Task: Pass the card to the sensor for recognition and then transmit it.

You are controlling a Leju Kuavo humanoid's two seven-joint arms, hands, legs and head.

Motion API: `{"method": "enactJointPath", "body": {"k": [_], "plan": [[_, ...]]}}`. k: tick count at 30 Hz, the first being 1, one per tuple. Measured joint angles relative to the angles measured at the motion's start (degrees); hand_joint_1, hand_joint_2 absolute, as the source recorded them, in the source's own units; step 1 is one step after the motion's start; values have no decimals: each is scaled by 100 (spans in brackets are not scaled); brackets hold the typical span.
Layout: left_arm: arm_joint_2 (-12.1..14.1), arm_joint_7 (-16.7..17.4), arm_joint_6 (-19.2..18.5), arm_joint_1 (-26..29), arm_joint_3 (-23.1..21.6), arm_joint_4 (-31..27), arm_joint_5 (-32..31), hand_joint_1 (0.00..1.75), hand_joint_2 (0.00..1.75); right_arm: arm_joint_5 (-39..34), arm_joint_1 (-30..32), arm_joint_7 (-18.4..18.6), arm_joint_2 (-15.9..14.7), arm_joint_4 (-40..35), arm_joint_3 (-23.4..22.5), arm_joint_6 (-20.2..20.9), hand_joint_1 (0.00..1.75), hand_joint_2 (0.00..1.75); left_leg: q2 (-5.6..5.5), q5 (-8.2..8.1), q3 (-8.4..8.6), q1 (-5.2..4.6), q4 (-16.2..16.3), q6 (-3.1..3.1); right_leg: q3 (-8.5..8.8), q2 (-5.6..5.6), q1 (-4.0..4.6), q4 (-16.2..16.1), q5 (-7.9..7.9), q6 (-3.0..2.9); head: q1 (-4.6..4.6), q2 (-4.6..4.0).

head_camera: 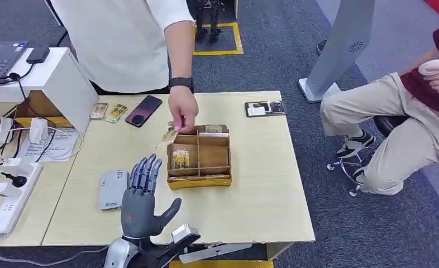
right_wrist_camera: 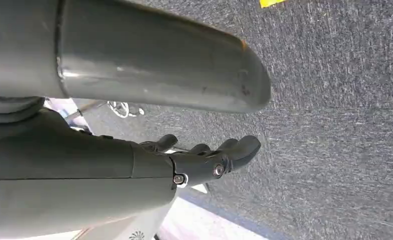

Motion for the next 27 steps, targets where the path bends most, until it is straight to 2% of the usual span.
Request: {"method": "enactJointPath", "body": {"k": [4,9,17,27], "plan": [[-94,9,0,-2,112,0,-70,0,175,15,1,22,0,0,-11,0,0,0,0,0,0,0,0,0,0,0,0,0,0,0,0,0],[-232,188,2,-206,502,39,-245,0,175,107,-10,22,0,0,-11,6,0,0,0,1,1,0,0,0,0,0,0,0,1,0,0,0],[-293,374,0,-523,885,236,-297,0,175,214,-14,39,0,0,4,26,0,0,0,1,1,0,0,0,0,1,0,0,1,0,0,0],[-363,411,0,-825,1246,522,-302,0,175,293,-17,39,0,0,46,28,0,0,0,1,1,0,0,0,0,1,0,0,1,0,0,0]]}}
